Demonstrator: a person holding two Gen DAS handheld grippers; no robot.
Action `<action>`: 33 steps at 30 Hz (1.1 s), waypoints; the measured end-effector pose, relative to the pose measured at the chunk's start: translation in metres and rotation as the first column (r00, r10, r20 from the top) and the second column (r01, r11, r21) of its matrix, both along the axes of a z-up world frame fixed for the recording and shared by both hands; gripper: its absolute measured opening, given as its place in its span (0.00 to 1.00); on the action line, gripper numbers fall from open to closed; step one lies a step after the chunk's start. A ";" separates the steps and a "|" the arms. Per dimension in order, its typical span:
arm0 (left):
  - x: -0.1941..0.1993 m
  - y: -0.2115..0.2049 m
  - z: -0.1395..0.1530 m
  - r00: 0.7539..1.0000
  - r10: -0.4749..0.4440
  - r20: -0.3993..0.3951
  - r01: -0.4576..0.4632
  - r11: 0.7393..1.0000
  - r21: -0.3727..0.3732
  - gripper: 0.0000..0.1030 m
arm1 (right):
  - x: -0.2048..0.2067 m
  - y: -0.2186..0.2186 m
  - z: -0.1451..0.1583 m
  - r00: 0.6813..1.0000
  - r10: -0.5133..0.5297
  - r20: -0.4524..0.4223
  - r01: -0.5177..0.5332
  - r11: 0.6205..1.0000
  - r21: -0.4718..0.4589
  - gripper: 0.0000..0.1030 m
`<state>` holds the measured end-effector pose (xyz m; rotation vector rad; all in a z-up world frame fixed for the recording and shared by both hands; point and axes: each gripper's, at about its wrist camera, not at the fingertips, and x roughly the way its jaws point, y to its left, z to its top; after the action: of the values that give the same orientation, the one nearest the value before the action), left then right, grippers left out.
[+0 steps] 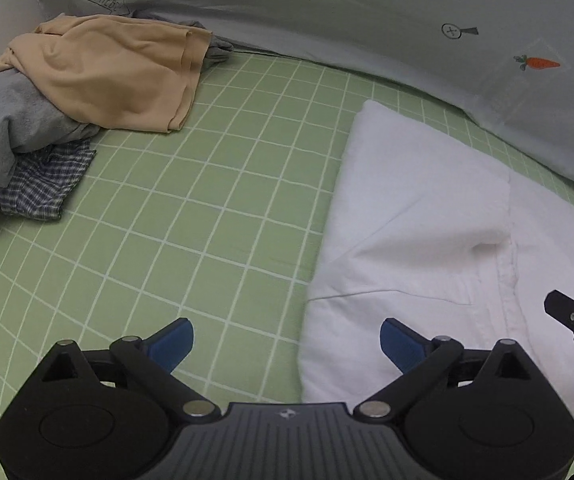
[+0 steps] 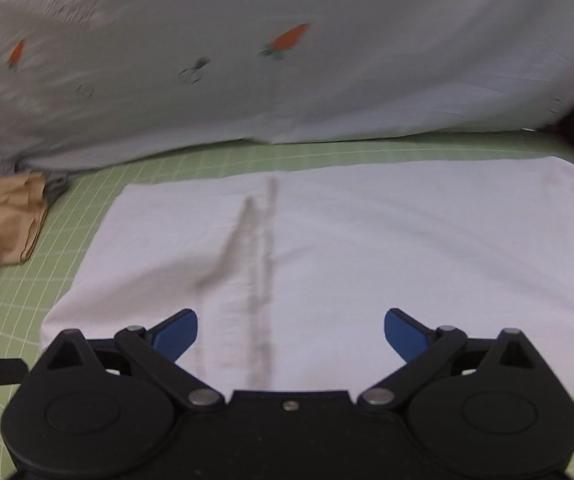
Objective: Fold clothes
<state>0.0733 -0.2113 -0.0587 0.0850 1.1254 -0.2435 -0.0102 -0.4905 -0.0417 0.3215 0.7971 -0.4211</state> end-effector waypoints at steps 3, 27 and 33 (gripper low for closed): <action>0.019 0.002 -0.015 0.998 -0.058 -0.031 0.059 0.998 0.004 0.96 | 0.023 0.020 -0.021 0.999 0.017 -0.027 -0.017 1.000 0.006 0.70; 0.037 -0.004 -0.034 0.991 -0.129 -0.037 0.129 0.992 -0.006 1.00 | 0.033 0.053 -0.013 0.986 0.142 -0.092 -0.152 0.983 -0.106 0.15; 0.024 -0.012 -0.027 0.987 -0.146 -0.064 0.146 0.989 -0.004 1.00 | 0.018 0.044 -0.037 0.977 0.117 -0.180 -0.131 0.989 -0.070 0.26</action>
<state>0.0970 -0.2232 -0.0854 0.1618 1.1845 -0.3783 0.0079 -0.4470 -0.0787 0.1581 0.9639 -0.3669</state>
